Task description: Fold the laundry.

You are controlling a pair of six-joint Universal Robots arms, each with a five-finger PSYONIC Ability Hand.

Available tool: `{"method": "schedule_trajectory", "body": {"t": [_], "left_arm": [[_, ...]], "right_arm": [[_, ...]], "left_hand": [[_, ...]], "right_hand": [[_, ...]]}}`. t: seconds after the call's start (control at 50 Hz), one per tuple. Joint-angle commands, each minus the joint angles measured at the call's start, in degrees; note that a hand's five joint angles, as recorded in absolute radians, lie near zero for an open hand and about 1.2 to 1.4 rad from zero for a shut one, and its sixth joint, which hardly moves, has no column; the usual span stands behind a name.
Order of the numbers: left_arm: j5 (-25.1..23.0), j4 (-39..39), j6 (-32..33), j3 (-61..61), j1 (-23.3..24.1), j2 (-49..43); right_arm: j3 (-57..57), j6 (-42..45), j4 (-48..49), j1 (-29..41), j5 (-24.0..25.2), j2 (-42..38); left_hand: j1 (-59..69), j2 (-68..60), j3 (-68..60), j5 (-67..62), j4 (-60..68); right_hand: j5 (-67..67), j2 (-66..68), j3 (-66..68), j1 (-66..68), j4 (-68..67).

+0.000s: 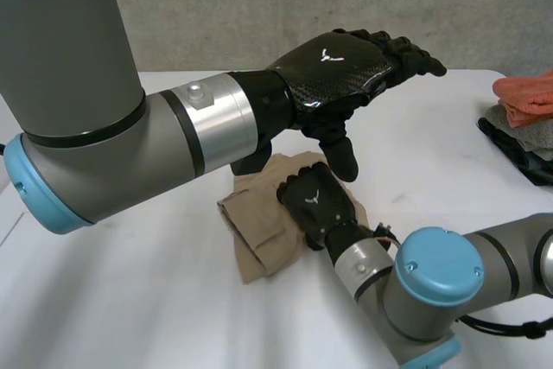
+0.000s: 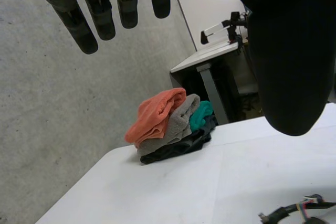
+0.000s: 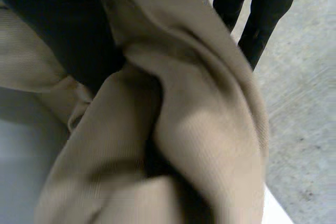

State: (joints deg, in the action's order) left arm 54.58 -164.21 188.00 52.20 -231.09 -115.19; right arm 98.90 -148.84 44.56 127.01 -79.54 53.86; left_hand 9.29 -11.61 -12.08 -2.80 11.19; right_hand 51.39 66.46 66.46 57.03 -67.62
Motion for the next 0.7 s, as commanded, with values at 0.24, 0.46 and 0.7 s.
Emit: {"method": "schedule_trajectory", "body": {"t": [0.24, 0.46, 0.7], "left_arm": [[0.35, -0.23, -0.7, -1.48, -0.94, 6.37], [0.43, -0.32, -4.22, -2.63, -1.73, 9.1], [0.43, -0.32, -4.84, -2.1, -1.82, 8.66]], "right_arm": [[-22.05, -9.71, -0.95, -7.11, -4.03, 0.37], [-42.89, -15.16, -9.22, -22.4, -5.01, -0.59], [-55.65, -19.73, -8.96, -39.28, 2.19, -10.6]], "left_hand": [[0.71, 1.61, 2.08, 2.8, -1.19], [0.71, 1.61, 2.08, 2.8, -1.19], [0.71, 1.61, 2.08, 2.8, -1.19]], "right_hand": [[18.61, 13.54, 13.54, 22.97, -12.38], [18.61, 13.54, 13.54, 22.97, -12.38], [18.61, 13.54, 13.54, 22.97, -12.38]]}}
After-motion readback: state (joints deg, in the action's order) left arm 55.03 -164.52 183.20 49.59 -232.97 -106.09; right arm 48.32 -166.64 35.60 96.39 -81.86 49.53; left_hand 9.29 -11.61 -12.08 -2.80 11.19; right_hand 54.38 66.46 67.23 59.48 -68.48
